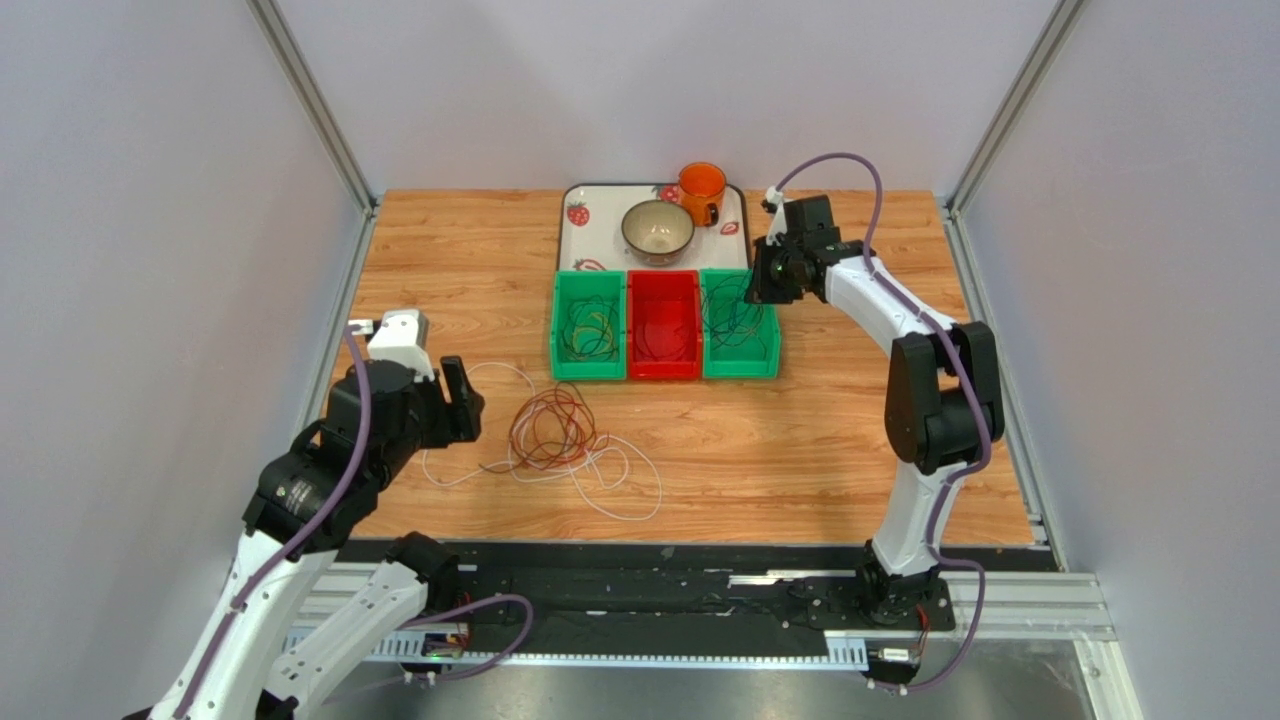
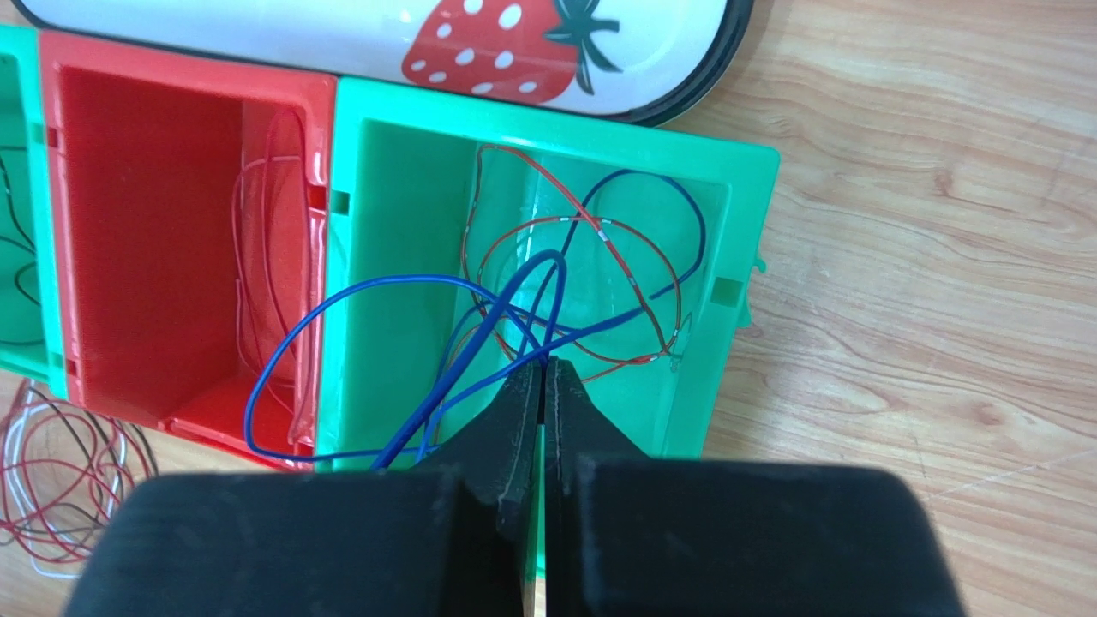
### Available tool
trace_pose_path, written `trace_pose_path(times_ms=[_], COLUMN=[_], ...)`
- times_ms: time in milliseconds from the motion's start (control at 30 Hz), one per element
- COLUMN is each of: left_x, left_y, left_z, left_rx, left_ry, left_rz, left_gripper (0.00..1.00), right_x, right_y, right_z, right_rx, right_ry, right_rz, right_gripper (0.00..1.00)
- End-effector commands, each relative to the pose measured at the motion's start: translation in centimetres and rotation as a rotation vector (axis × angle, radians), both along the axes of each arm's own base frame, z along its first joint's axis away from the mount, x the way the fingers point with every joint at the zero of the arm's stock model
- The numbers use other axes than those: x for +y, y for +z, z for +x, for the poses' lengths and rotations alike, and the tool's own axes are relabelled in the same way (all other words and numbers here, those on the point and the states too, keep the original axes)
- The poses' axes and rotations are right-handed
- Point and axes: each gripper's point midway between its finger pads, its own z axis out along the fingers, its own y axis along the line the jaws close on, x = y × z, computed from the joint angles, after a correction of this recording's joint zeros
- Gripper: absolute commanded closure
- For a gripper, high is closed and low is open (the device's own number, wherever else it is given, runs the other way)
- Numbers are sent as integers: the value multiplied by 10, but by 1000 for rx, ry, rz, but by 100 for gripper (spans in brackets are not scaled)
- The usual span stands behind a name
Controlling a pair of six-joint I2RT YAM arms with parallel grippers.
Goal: Untangle the cables
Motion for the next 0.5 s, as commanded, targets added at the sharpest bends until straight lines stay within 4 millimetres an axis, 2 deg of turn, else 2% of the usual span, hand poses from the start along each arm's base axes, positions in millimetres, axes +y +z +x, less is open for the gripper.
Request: trace_pose_path(times_ms=[0,167,233,400,467], left_x=[1,1,2,2,2], left_y=[2,1,1,1,1], left_z=[4,4,4,4,4], left_rx=[-11,-9,-8,-8,-9], left_ry=[2,6,7,7,10], left_rz=[11,13,15,15,14], left_gripper=[29,29,29,29,29], right_x=[8,6,-2,-17,-16], right_y=[15,10,10,12,13], right_z=[16,18,16,9,5], right_rx=[-61,-39,-42,-17,-8], right_ry=[61,53,20,-33,-40], right_rz=[5,-28,-78,-141,-143], right_gripper=[100,100,100,79,72])
